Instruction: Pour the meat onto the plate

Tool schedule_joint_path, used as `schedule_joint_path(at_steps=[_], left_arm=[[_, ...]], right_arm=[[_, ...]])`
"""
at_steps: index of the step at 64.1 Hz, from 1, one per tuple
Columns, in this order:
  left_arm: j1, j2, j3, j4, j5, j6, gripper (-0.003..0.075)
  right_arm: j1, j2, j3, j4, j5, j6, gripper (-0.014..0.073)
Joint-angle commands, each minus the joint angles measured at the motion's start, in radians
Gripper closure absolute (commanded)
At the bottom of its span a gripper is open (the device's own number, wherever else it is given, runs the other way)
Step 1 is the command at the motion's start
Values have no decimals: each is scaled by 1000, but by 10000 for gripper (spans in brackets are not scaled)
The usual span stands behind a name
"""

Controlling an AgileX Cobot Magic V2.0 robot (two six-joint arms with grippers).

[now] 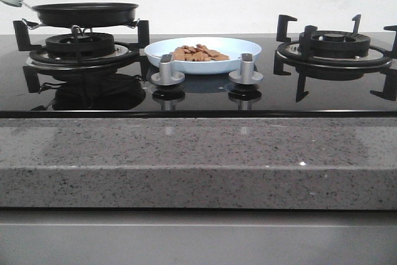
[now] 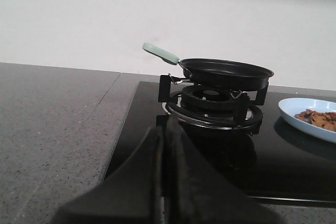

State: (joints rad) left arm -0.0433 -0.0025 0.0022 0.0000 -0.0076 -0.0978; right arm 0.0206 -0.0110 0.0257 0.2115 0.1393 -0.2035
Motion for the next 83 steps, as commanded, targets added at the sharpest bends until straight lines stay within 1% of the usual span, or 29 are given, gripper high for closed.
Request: schedule_joint_path(at_steps=[1, 6, 14, 20, 24, 30, 36, 83], left_arm=[[-4, -18, 6, -11, -86, -10, 741], [-4, -18, 6, -11, -86, -10, 741], [-4, -18, 6, -11, -86, -10, 741], [-4, -18, 6, -11, -86, -10, 741], [-4, -18, 6, -11, -86, -10, 741], [-4, -18, 6, -11, -86, -10, 741], [-4, -18, 6, -11, -86, -10, 741], [-4, -18, 6, -11, -86, -10, 741]], right_arm=[[-7, -16, -4, 5, -90, -5, 713], [-7, -16, -4, 5, -98, -5, 713], [-7, -16, -4, 4, -162, 1, 713], [-8, -16, -4, -69, -219, 65, 713], [-9, -16, -4, -131, -237, 123, 713], [-9, -16, -4, -181, -253, 171, 713], [-9, -16, -4, -183, -256, 194, 713], [-9, -16, -4, -183, -254, 194, 713]])
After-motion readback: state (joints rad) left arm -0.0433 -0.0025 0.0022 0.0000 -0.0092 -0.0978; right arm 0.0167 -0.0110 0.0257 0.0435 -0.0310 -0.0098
